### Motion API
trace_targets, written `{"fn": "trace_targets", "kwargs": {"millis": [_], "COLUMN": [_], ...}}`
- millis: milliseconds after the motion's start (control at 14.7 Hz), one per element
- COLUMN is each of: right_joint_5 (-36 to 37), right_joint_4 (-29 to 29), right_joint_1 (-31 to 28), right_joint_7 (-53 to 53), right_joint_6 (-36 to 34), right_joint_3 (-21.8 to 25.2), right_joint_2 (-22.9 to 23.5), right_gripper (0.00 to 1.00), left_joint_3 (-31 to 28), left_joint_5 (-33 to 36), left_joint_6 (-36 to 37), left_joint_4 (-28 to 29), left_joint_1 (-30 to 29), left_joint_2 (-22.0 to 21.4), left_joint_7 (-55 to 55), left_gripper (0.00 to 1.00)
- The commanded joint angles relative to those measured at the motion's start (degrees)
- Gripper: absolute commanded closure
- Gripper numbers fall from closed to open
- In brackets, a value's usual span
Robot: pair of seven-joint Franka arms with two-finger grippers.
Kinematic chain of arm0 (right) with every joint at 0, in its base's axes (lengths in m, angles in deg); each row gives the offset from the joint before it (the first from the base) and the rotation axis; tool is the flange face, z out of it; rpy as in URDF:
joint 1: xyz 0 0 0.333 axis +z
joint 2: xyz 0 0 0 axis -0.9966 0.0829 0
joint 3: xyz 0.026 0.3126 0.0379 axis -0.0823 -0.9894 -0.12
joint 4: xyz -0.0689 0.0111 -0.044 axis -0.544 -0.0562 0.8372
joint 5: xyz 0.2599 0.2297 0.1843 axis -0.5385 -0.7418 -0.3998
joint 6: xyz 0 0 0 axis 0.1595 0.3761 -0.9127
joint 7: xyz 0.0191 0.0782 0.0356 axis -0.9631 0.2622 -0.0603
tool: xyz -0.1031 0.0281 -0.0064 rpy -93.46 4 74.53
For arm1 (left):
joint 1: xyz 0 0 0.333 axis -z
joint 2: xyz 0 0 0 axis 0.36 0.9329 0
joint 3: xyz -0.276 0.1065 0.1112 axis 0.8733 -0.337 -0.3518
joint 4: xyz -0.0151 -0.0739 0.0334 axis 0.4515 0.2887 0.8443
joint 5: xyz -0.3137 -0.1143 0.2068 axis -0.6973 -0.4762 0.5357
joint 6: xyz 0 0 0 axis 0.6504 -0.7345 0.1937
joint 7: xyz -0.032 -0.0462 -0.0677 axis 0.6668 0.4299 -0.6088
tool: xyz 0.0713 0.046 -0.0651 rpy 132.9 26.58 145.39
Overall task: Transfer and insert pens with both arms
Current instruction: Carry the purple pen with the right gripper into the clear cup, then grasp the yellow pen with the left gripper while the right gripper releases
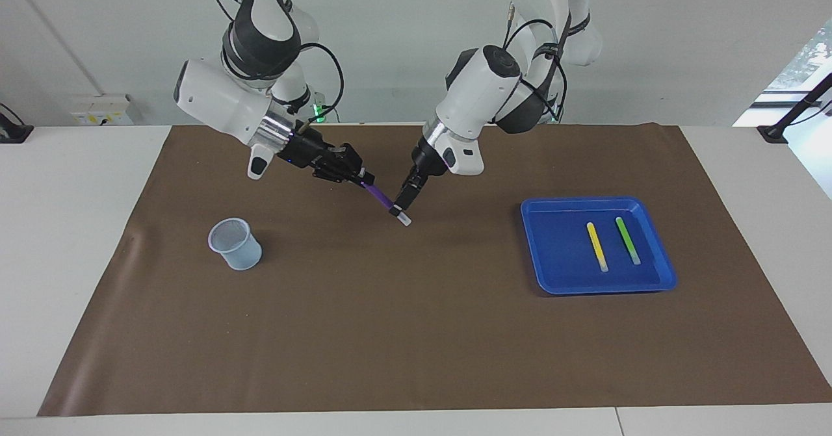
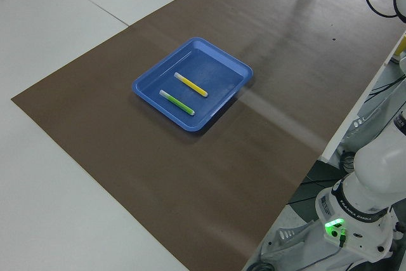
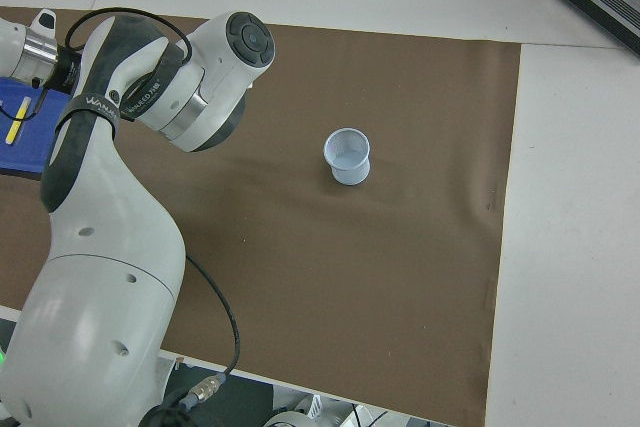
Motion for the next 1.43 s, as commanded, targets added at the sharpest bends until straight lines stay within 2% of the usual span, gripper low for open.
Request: {"fn": "trace_targets", "kwargs": {"millis": [0, 204, 272, 409, 545, 681, 817, 1022, 1158, 1362], "right_joint_5": [10.5, 22.9, 26.8, 37.0, 47.9, 54.6, 57.1, 60.4, 60.8, 60.8], "right_joint_4": [-8.6, -17.4, -19.9, -22.0, -22.0, -19.5, -17.2, -8.8, -6.0, -4.3], "right_joint_1": [-3.2, -7.5, -9.1, -11.4, -12.1, -12.2, -12.0, -12.4, -14.0, -14.2], "right_joint_7": [0.8, -1.6, -5.2, -15.3, -27.5, -30.8, -31.1, -33.0, -34.8, -34.8], "right_joint_6": [-7.4, -19.5, -23.8, -27.9, -27.9, -27.1, -25.6, -17.4, -14.5, -12.9], "right_joint_3": [-0.1, 0.0, 0.1, 0.0, 0.1, 0.1, 0.1, 0.1, 0.1, 0.0], "right_joint_2": [3.5, 4.4, 4.5, 4.5, 4.5, 3.9, 3.1, 1.1, 1.0, 0.9], "right_gripper": [1.0, 1.0, 1.0, 1.0, 1.0, 1.0, 1.0, 1.0, 1.0, 1.0], "left_joint_3": [-0.7, -0.7, -0.7, -0.8, -0.8, -0.8, -0.7, -0.7, -0.7, -0.7], "left_joint_5": [6.0, 7.8, 7.9, 8.4, 10.4, 12.4, 16.2, 18.1, 18.1, 18.2], "left_joint_6": [3.0, 7.7, 8.9, 9.0, 8.9, 8.0, 7.8, 6.8, 6.2, 0.0], "left_joint_4": [0.7, 1.2, 2.5, 6.0, 9.3, 12.7, 13.7, 13.9, 14.5, 18.9], "left_joint_1": [-1.9, -6.8, -8.3, -11.2, -14.7, -17.8, -22.2, -29.7, -32.8, -35.1], "left_joint_2": [-0.3, -0.6, -1.0, -2.3, -3.5, -4.6, -4.3, -3.5, -2.8, -1.9], "left_joint_7": [6.1, 20.3, 27.6, 41.4, 53.9, 63.7, 73.2, 86.5, 93.2, 99.7], "left_gripper": [0.0, 0.0, 0.0, 0.0, 0.0, 0.0, 0.0, 0.0, 0.0, 0.0]}}
